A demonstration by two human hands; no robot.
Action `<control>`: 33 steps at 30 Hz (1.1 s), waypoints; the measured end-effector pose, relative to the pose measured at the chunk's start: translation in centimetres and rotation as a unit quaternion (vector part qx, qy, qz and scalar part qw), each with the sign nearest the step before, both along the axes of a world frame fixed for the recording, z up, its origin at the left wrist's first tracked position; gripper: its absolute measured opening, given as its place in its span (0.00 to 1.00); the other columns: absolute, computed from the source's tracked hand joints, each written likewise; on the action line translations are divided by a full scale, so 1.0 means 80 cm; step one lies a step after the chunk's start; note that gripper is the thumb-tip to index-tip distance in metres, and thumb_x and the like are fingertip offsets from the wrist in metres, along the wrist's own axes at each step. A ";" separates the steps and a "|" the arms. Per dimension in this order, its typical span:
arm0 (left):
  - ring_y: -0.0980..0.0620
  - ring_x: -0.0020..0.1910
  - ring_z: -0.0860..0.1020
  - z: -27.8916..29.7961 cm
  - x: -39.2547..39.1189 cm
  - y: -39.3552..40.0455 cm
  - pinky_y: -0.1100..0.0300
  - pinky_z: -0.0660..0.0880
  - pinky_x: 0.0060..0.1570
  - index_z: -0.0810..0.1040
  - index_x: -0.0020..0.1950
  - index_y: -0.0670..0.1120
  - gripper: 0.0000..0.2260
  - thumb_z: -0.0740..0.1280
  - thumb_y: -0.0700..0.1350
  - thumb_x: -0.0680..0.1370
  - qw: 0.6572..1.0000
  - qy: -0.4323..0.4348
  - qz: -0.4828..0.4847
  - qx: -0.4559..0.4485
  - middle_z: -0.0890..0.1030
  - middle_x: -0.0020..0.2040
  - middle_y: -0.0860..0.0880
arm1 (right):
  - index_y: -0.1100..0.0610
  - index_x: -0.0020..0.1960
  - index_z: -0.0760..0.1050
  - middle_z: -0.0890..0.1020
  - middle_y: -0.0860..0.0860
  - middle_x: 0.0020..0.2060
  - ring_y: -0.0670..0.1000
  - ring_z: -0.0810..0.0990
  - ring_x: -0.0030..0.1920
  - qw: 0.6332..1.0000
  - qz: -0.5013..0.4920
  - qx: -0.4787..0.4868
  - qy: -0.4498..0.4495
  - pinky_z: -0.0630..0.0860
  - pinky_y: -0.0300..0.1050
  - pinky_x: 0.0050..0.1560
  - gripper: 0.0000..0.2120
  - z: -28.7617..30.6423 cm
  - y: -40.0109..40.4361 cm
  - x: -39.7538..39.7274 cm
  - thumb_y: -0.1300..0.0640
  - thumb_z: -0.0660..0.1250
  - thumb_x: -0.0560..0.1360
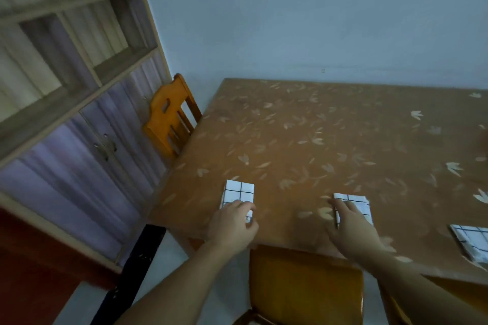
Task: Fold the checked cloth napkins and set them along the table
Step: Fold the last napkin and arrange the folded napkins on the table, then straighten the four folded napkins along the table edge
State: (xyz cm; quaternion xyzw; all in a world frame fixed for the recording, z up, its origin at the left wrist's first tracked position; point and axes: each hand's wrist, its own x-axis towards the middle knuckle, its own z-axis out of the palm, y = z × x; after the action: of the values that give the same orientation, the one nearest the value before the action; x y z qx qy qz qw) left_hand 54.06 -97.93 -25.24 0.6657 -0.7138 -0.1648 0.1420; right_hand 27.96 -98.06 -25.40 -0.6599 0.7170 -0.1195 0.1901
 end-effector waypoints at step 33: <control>0.49 0.64 0.71 -0.022 0.188 -0.084 0.51 0.69 0.62 0.71 0.67 0.55 0.20 0.64 0.57 0.76 0.992 -0.072 -0.014 0.098 0.74 0.64 0.54 | 0.53 0.58 0.72 0.75 0.51 0.59 0.54 0.75 0.57 0.989 -0.019 0.142 0.033 0.75 0.50 0.53 0.15 -0.017 -0.070 0.224 0.48 0.60 0.75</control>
State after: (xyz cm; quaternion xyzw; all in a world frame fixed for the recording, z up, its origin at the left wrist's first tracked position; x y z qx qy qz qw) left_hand 69.13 -104.68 -26.99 0.6769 -0.7114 -0.1875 0.0216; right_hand 45.87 -103.64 -26.78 -0.6157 0.7451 0.0017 0.2563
